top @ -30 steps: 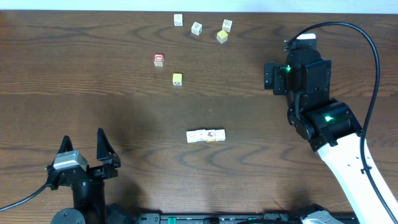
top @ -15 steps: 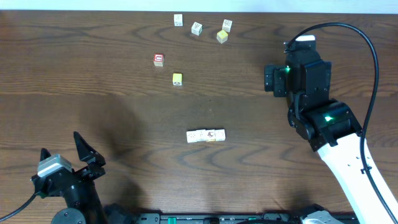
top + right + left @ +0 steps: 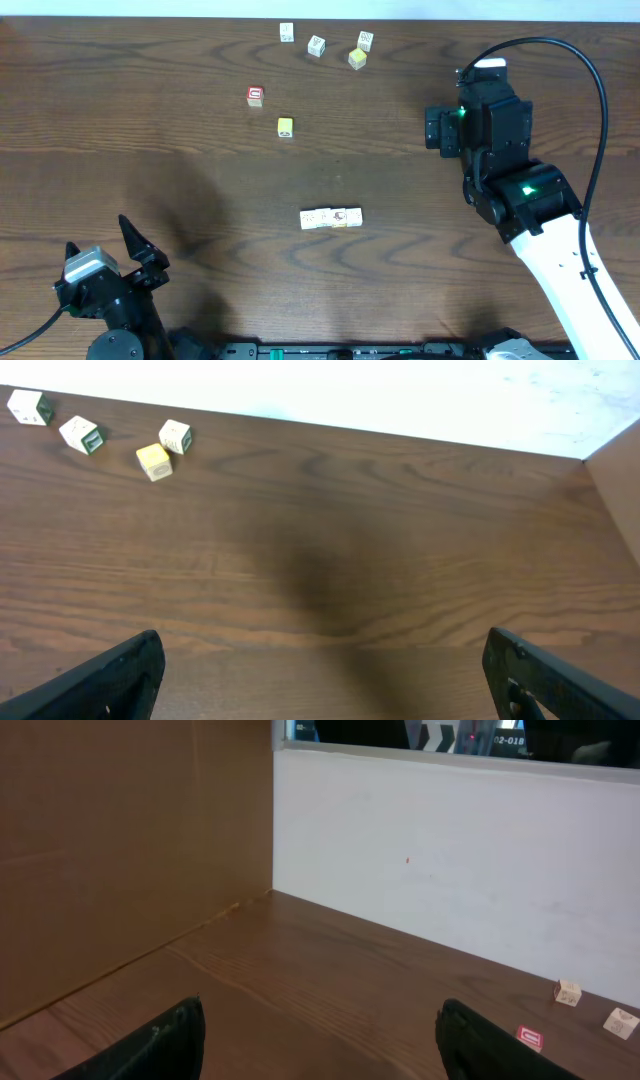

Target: Lift 4 blocks

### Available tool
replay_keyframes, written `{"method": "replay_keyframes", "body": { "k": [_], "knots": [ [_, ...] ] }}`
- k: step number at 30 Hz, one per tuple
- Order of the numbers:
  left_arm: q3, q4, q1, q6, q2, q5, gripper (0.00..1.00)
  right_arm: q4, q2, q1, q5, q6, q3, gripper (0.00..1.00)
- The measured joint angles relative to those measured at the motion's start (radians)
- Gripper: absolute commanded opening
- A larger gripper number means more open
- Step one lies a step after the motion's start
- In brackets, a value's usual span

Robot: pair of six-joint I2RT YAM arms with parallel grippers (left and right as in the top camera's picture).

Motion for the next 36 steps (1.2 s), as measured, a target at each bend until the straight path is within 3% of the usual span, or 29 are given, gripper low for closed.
{"method": "replay_keyframes", "body": {
  "k": [20, 23, 30, 36],
  "knots": [
    [0.0, 0.002, 0.014, -0.003, 0.0, 0.013, 0.74, 0.0, 0.0, 0.0, 0.0, 0.0, 0.0, 0.99],
    [-0.004, 0.126, 0.114, -0.022, 0.001, 0.145, 0.74, 0.0, 0.0, 0.0, 0.0, 0.0, 0.0, 0.99],
    [-0.187, 0.652, 0.475, -0.027, 0.002, 0.638, 0.75, -0.006, 0.0, 0.0, 0.0, 0.0, 0.0, 0.99],
    [-0.283, 0.68, 0.51, 0.028, -0.027, 0.844, 0.75, -0.015, 0.0, 0.0, 0.0, 0.0, 0.0, 0.99]
  ]
}}
